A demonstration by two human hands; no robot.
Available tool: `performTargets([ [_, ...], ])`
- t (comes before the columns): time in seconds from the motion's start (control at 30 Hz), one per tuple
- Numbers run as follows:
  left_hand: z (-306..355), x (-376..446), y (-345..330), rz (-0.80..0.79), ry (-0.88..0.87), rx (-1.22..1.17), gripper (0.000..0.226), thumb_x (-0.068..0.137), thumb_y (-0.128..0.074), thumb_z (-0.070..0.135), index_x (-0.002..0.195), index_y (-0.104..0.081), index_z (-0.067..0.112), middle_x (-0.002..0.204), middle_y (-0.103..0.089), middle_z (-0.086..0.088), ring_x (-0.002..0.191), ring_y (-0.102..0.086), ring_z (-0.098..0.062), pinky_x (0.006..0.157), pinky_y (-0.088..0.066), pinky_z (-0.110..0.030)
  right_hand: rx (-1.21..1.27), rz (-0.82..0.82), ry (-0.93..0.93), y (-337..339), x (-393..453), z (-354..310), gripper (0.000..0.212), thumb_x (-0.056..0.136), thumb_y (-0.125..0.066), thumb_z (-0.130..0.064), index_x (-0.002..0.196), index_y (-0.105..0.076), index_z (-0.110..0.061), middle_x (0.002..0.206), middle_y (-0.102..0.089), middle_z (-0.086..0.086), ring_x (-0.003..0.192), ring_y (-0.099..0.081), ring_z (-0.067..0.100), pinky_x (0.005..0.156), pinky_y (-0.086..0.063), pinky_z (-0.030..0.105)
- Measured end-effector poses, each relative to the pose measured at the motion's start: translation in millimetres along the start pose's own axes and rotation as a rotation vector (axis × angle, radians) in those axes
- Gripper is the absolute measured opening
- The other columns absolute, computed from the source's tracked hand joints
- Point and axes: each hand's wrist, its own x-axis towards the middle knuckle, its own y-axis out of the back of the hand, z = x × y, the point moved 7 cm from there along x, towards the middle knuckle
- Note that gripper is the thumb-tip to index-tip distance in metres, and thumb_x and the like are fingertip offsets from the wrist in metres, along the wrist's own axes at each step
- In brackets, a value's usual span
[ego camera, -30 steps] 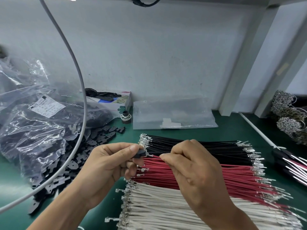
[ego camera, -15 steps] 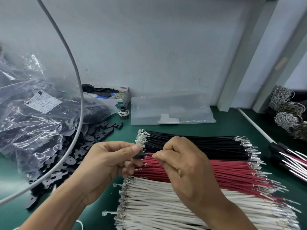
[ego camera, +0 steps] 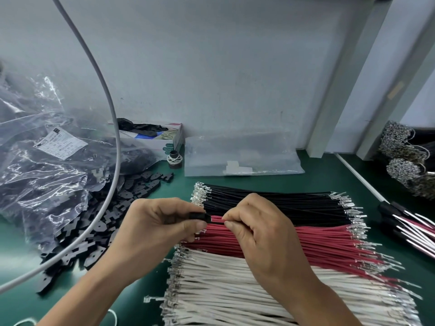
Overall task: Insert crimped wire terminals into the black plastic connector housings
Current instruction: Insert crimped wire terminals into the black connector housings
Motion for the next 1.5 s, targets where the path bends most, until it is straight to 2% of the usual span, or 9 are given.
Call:
performTargets([
  [0.23, 0.2, -0.7, -3.2, -0.016, -0.015, -0.048, 0.022, 0.066, -0.085, 0.009, 0.088, -0.084, 0.011, 0.074, -0.076, -0.019, 0.056, -0.068, -0.021, 0.057, -0.056, -0.02, -0.007, 0.008, 0.046, 0.7, 0.9, -6.5, 0.011, 0.094, -0.062, -0.024, 0.091, -0.071, -0.019, 0.089, -0.057, -0.013, 0.084, -0.057, 0.006, 0.075, -0.05, 0.022],
  [0.43, 2.4, 1.2, 3.1, 0.064, -0.048, -0.022, 0.021, 0.065, -0.085, 0.015, 0.085, -0.084, 0.019, 0.073, -0.076, -0.017, 0.055, -0.068, -0.022, 0.055, -0.057, -0.023, -0.229, 0.063, 0.134, 23.7, 5.5, -16.2, 0.002, 0.089, -0.072, -0.026, 0.088, -0.071, -0.024, 0.087, -0.056, -0.012, 0.08, -0.051, 0.013, 0.067, -0.046, 0.028],
  [0.63, 0.2, 4.0, 11.2, 0.098, -0.054, -0.007, 0.022, 0.065, -0.087, 0.021, 0.086, -0.084, 0.021, 0.071, -0.076, -0.013, 0.054, -0.067, -0.013, 0.05, -0.049, -0.013, -0.099, -0.453, 0.006, -20.0, -13.1, -18.5, 0.023, 0.085, -0.062, -0.054, 0.095, -0.069, -0.034, 0.094, -0.058, -0.018, 0.092, -0.048, -0.001, 0.075, -0.038, 0.022],
  [0.73, -3.7, 4.6, 12.2, 0.095, -0.054, -0.002, 0.022, 0.066, -0.088, 0.023, 0.088, -0.084, 0.021, 0.07, -0.075, -0.014, 0.054, -0.066, -0.014, 0.05, -0.049, -0.014, -0.071, -0.446, -0.02, -20.1, -11.9, -15.1, 0.014, 0.088, -0.063, -0.043, 0.092, -0.068, -0.031, 0.095, -0.06, -0.017, 0.094, -0.051, 0.0, 0.078, -0.041, 0.021],
  [0.9, -6.5, 5.9, 12.4, 0.093, -0.054, -0.009, 0.024, 0.066, -0.088, 0.025, 0.089, -0.084, 0.02, 0.068, -0.075, -0.013, 0.053, -0.065, -0.014, 0.051, -0.049, -0.014, -0.049, -0.482, -0.051, -22.6, -14.4, -17.1, 0.024, 0.085, -0.063, -0.055, 0.099, -0.063, -0.035, 0.091, -0.057, -0.018, 0.09, -0.048, -0.002, 0.08, -0.041, 0.023],
  [1.03, -7.0, 5.9, 12.1, 0.097, -0.055, -0.022, 0.023, 0.066, -0.088, 0.023, 0.089, -0.084, 0.019, 0.067, -0.074, -0.013, 0.052, -0.064, -0.014, 0.051, -0.049, -0.015, -0.025, -0.505, -0.076, -25.4, -15.3, -17.6, 0.016, 0.087, -0.065, -0.047, 0.093, -0.063, -0.032, 0.087, -0.057, -0.02, 0.091, -0.048, -0.001, 0.079, -0.04, 0.021],
  [1.2, -7.4, 5.7, 12.4, 0.083, -0.039, -0.049, 0.025, 0.066, -0.088, 0.023, 0.09, -0.084, 0.018, 0.07, -0.075, -0.014, 0.053, -0.066, -0.016, 0.051, -0.05, -0.016, 0.052, -0.421, -0.146, -14.1, -9.9, -10.7, 0.009, 0.095, -0.059, -0.04, 0.094, -0.058, -0.032, 0.092, -0.06, -0.021, 0.088, -0.054, 0.0, 0.075, -0.042, 0.02],
  [1.33, -7.5, 6.1, 12.3, 0.056, -0.031, -0.068, 0.023, 0.068, -0.087, 0.02, 0.091, -0.084, 0.018, 0.07, -0.075, -0.014, 0.054, -0.066, -0.016, 0.052, -0.051, -0.016, 0.221, -0.19, -0.235, 4.9, -2.6, 4.6, 0.01, 0.097, -0.061, -0.028, 0.09, -0.065, -0.034, 0.089, -0.062, -0.021, 0.084, -0.059, 0.004, 0.068, -0.042, 0.014],
  [1.5, -6.8, 5.6, 10.0, 0.034, -0.018, -0.109, 0.025, 0.066, -0.087, 0.02, 0.091, -0.084, 0.016, 0.069, -0.074, -0.015, 0.053, -0.066, -0.016, 0.052, -0.051, -0.017, 0.114, -0.038, -0.144, 9.4, -2.2, 4.1, 0.012, 0.096, -0.066, -0.024, 0.087, -0.069, -0.032, 0.087, -0.057, -0.016, 0.083, -0.059, 0.011, 0.066, -0.043, 0.016],
])
